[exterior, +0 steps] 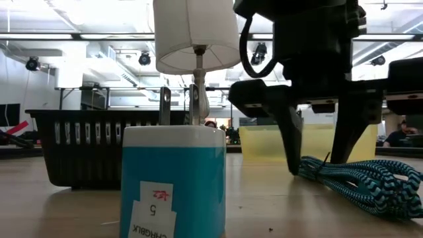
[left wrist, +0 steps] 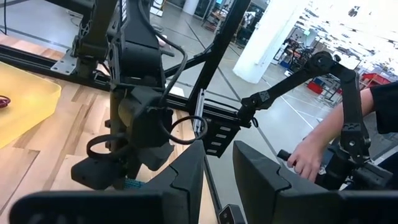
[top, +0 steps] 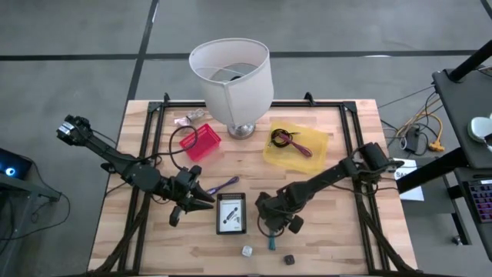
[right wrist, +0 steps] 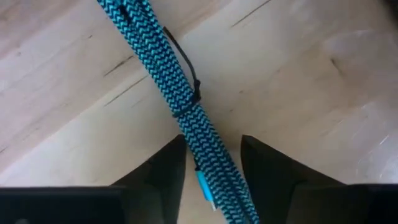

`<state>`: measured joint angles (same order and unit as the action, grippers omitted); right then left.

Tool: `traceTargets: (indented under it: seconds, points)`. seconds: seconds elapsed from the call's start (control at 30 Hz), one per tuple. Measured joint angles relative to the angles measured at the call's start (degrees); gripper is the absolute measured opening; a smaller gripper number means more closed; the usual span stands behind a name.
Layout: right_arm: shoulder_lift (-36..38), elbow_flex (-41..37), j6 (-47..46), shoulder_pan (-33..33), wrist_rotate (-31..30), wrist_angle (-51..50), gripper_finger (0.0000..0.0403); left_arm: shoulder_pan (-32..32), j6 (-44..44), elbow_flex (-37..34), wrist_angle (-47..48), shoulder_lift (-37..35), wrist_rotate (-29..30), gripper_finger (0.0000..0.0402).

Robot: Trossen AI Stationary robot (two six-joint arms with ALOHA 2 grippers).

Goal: Pick and place items into bin
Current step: Put the blue charger cable into the yellow bin

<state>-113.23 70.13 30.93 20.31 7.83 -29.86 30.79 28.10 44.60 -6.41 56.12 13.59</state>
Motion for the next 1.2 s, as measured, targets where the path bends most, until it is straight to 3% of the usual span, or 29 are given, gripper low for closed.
traceTargets:
  seconds: [0.27, 0.5, 0.87, 1.03, 1.2]
  points:
    - [2.8, -0.2, -8.3, -0.6, -2.2, -7.5, 0.0023, 0.0, 0.0, 0.0, 0.1, 0.0, 0.0, 0.0071]
    - [9.8, -1.8, -23.2, -6.2, -2.8, -12.4, 0.0013, 0.0, 0.0, 0.0, 0.1, 0.0, 0.0, 0.0071]
    - [32.0, -10.9, -40.7, -21.1, -23.0, -11.8, 0.0013, 0.0, 0.0, 0.0, 0.1, 0.0, 0.0, 0.0071]
    - [40.6, -15.4, -52.7, -28.9, -22.2, -13.6, 0.0013, 0.0, 0.0, 0.0, 1.1, 0.0, 0.0, 0.0071]
    - [44.4, -18.1, -53.7, -32.5, -18.7, -13.9, 0.0024, 0.0, 0.0, 0.0, 1.0, 0.0, 0.0, 0.0071]
